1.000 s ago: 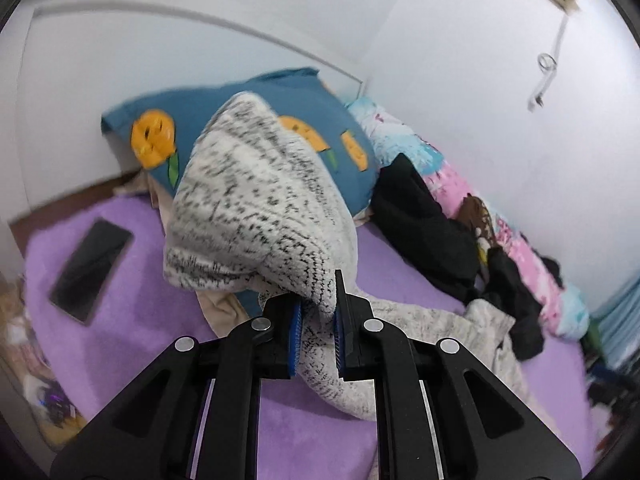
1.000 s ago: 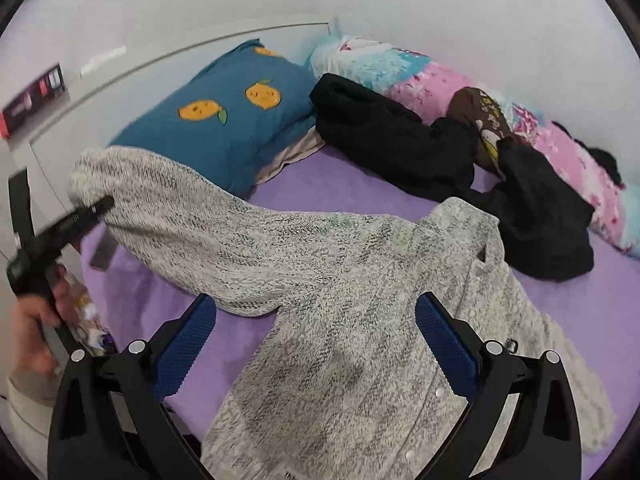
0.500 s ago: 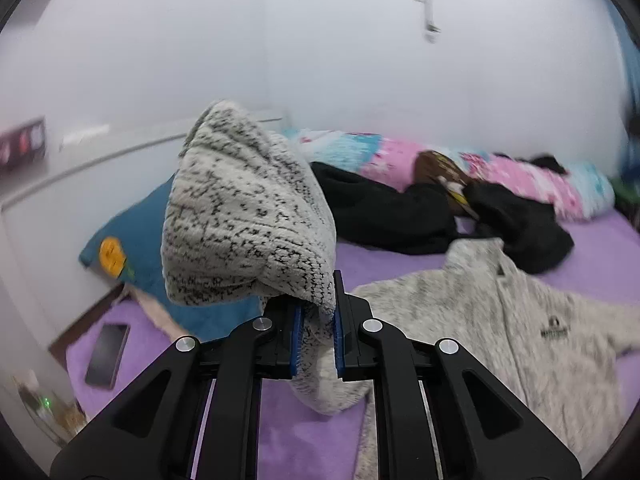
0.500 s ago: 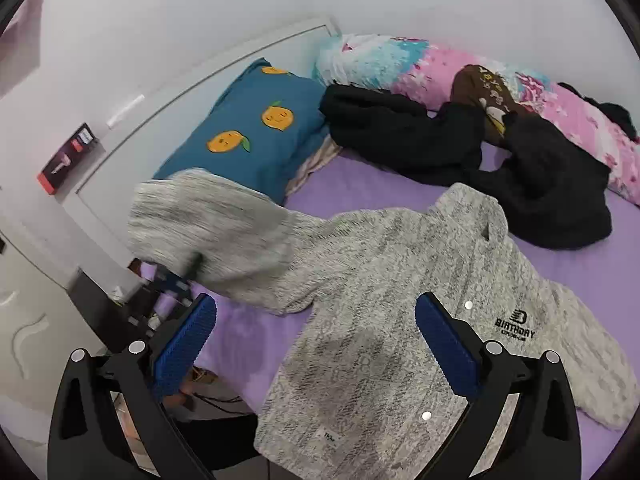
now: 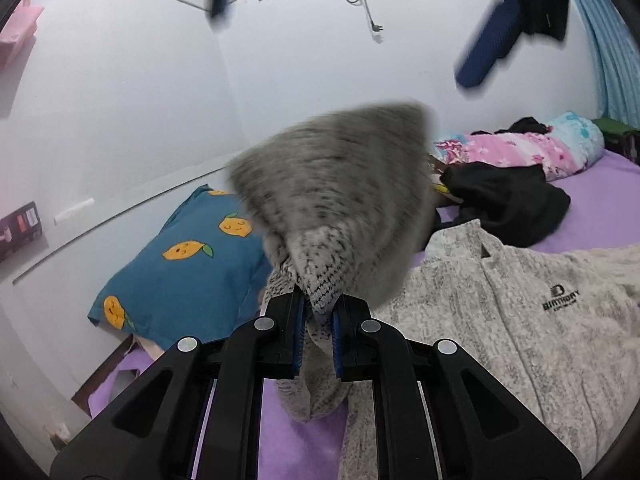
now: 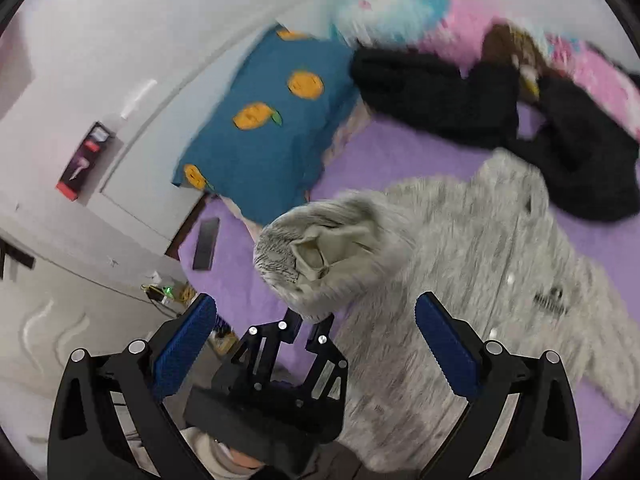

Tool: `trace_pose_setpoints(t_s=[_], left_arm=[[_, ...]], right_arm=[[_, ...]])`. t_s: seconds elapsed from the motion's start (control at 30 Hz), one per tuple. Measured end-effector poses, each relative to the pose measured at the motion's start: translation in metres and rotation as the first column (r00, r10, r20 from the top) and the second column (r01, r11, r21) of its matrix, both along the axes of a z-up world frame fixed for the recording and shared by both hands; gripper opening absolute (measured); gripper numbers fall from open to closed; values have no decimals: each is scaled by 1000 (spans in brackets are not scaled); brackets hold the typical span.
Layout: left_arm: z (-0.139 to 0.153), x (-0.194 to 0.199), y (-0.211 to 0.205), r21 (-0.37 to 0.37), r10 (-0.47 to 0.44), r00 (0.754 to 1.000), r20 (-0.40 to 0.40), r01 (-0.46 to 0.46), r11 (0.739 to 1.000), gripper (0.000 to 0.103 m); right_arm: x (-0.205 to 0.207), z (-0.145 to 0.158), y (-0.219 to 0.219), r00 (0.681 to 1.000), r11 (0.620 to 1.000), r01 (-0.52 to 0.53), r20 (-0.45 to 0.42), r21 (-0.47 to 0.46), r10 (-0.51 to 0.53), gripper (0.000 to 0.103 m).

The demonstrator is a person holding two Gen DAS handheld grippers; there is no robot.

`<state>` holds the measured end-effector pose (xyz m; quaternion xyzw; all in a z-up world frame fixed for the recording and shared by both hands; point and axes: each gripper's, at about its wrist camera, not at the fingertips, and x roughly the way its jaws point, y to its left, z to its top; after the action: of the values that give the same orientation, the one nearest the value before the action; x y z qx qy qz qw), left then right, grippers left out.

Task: Fold large clothes
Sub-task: 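Bring the right gripper to the cuff held by the left gripper and grasp it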

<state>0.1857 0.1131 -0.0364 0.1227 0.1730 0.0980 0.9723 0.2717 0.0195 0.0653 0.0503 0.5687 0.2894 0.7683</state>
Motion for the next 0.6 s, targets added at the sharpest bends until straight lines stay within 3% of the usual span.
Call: trace_pose_setpoints(t_s=[0.07, 0.17, 0.37, 0.53, 0.6], left_arm=[[-1, -1, -2, 14, 1, 1000, 7, -1, 1000, 9], [-3, -1, -2, 24, 1, 1000, 12, -1, 1000, 9], [-3, -6, -8, 65, -25, 999, 47, 22, 998, 9], [-4, -8, -12, 92, -39, 998, 50, 34, 995, 9], [-5, -9, -15, 107, -48, 997, 53, 42, 993, 9]], right_arm=[[17, -21, -9, 987, 996, 79, -140, 38, -73, 98], [28, -51, -27, 929, 971, 202, -338, 130, -148, 98], [26, -70, -30, 897, 942, 265, -412, 206, -162, 98], [30, -64, -26, 904, 942, 265, -394, 205, -169, 96], [31, -61, -25, 911, 947, 257, -376, 193, -170, 88]])
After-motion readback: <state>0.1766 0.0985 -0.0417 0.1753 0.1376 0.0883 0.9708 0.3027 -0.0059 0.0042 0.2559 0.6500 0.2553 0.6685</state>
